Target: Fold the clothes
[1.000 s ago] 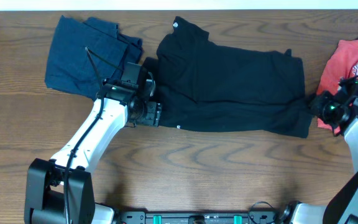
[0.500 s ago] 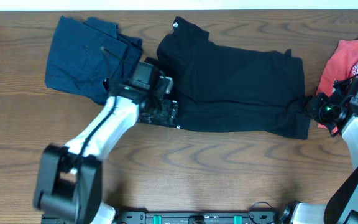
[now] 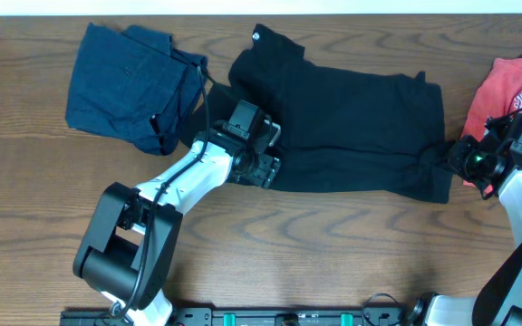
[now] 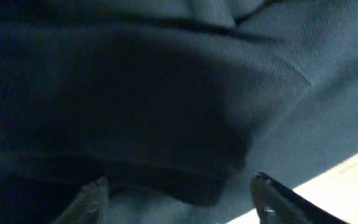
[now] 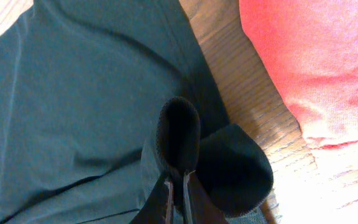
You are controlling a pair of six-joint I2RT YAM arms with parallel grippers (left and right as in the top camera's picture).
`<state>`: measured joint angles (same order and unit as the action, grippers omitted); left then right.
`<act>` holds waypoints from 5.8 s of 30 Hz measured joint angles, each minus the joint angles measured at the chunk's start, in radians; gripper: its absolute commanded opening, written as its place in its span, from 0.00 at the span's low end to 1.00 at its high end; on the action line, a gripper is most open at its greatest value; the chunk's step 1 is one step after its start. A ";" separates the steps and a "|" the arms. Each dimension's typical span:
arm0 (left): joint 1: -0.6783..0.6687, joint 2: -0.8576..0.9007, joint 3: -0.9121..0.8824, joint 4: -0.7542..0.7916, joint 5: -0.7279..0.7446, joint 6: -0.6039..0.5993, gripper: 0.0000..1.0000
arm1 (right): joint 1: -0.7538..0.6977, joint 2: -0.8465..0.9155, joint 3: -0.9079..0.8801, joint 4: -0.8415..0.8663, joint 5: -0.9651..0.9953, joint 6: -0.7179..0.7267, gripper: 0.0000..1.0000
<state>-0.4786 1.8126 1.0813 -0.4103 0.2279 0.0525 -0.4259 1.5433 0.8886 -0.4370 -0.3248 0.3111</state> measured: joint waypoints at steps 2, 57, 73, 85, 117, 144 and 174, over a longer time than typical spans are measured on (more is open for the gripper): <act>0.000 0.000 0.000 0.017 -0.011 0.002 0.49 | 0.000 0.000 0.000 0.000 0.000 0.000 0.03; 0.000 -0.096 0.107 -0.147 -0.292 0.124 0.53 | 0.001 0.013 0.002 0.037 -0.018 -0.008 0.49; 0.157 -0.096 0.026 -0.324 -0.240 -0.053 0.60 | 0.001 0.136 0.000 -0.255 0.130 -0.031 0.39; 0.189 -0.096 -0.137 -0.126 -0.053 -0.081 0.40 | 0.001 0.136 -0.008 -0.192 0.135 -0.026 0.01; 0.216 -0.252 -0.168 -0.193 -0.080 -0.079 0.57 | -0.073 0.136 0.060 -0.258 0.254 -0.034 0.01; 0.220 -0.177 -0.161 -0.391 -0.010 -0.103 0.08 | -0.183 0.124 0.060 -0.322 0.273 -0.031 0.15; 0.222 -0.137 0.426 -0.471 -0.016 -0.070 0.77 | 0.022 0.121 0.336 -0.129 -0.161 -0.099 0.33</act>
<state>-0.2569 1.6752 1.5070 -0.8814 0.2119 -0.0174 -0.4038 1.6638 1.2247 -0.5663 -0.4862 0.2123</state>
